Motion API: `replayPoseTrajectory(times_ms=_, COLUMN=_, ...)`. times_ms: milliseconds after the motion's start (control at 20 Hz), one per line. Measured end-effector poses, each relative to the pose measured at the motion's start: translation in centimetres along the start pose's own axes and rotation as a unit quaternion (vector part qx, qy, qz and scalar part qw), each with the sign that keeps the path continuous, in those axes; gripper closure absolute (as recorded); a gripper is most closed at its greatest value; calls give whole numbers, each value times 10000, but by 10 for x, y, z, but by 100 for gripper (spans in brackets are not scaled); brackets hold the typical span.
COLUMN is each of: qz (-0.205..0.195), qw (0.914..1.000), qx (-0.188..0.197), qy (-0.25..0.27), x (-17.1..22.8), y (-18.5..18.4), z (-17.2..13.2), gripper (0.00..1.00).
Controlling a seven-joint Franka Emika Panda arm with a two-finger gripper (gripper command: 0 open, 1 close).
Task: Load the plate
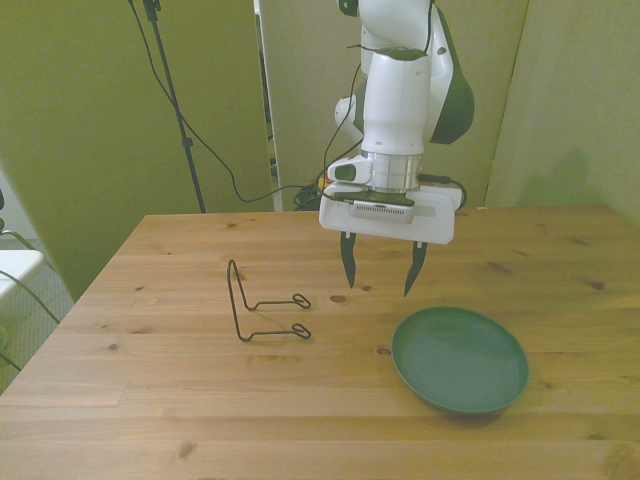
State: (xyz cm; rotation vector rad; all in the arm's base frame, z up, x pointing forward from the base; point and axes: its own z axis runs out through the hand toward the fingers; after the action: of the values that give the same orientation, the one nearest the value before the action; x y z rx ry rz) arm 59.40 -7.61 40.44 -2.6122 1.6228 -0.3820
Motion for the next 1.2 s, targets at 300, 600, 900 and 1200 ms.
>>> replayPoseTrajectory(times_ms=300, qz=306, qw=9994, qx=95, qy=-129, x=14, y=-35, z=29, gripper=0)
replayPoseTrajectory(times_ms=600, qz=488, qw=9960, qx=534, qy=-525, x=12, y=-56, z=34, gripper=0)
replayPoseTrajectory(times_ms=900, qz=315, qw=9946, qx=688, qy=-709, x=11, y=-46, z=45, gripper=0)
replayPoseTrajectory(times_ms=1200, qz=365, qw=9948, qx=609, qy=-733, x=15, y=-39, z=56, gripper=100)
